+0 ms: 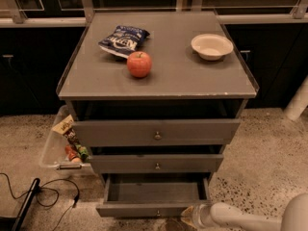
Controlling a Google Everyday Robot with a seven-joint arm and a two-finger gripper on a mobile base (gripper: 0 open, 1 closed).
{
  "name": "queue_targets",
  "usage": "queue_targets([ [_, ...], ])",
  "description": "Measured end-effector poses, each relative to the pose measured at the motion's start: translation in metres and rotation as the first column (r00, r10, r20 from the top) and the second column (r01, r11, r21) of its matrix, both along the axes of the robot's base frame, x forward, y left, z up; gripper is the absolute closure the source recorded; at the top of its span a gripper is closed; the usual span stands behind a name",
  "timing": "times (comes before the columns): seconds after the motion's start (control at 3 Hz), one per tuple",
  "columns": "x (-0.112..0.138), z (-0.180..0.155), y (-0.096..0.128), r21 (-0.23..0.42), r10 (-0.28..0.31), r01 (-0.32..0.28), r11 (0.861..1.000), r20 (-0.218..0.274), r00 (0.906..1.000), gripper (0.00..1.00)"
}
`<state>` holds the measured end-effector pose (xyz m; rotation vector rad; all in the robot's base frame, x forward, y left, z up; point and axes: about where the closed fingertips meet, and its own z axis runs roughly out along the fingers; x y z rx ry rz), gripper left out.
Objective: Close bottom drawer
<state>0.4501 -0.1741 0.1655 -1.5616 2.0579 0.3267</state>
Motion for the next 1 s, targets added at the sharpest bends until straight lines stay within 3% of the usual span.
queue_targets([
  [0.33,0.0394,0.0051,-0.0033,0.007,0.037,-0.038,0.999,0.014,0.9992,0.90],
  [0.67,0.0388,0.0051,-0.0033,0.007,0.037,-0.038,0.999,0.014,0.9992,0.88],
  [1.0,0.0388,0.0051,-0.0032,0.007,0.037,-0.038,0.999,0.014,0.9992,0.64],
])
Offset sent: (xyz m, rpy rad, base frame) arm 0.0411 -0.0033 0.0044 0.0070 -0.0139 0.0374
